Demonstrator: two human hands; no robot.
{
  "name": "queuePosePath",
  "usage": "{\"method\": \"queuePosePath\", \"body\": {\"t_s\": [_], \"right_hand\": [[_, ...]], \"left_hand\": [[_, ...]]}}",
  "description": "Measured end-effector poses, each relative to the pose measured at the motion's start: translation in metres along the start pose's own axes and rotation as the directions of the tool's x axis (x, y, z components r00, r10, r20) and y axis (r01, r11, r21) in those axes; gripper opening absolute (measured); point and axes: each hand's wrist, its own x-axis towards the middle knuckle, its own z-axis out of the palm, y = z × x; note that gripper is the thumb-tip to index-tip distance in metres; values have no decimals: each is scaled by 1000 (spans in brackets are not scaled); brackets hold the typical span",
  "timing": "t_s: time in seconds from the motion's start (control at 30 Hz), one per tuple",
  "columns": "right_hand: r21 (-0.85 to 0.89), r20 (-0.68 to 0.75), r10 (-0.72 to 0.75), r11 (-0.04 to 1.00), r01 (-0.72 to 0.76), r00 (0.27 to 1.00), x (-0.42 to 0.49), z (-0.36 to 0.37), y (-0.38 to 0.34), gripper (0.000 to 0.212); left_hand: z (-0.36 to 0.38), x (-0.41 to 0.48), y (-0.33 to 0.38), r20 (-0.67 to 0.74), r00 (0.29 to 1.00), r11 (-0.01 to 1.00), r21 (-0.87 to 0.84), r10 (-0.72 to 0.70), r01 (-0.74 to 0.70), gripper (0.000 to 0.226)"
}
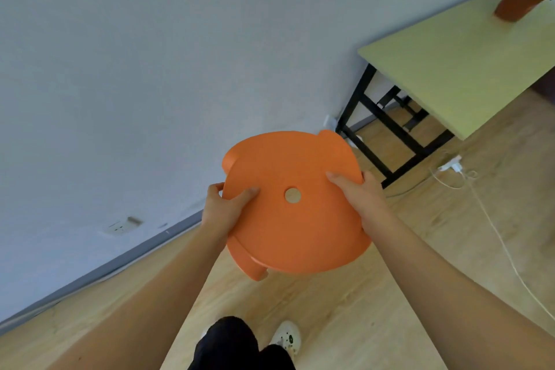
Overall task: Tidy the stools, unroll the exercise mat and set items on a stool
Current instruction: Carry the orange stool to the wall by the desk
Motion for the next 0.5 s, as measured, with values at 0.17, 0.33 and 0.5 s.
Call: {"method": "queuePosePath", "body": {"t_s": [0.17,0.33,0.5], "right_hand": [[-79,55,12,997,-8,998,91,-15,-34,73],[-130,100,42,991,-29,994,174,-12,-60,69],[-232,163,99,971,-59,982,264,3,-74,69]], "left_hand": [[52,48,21,7,998,997,48,-55,55,89],[97,108,41,71,989,990,61,-130,125,90],[136,160,47,69,966,967,-29,-250,253,87]]}}
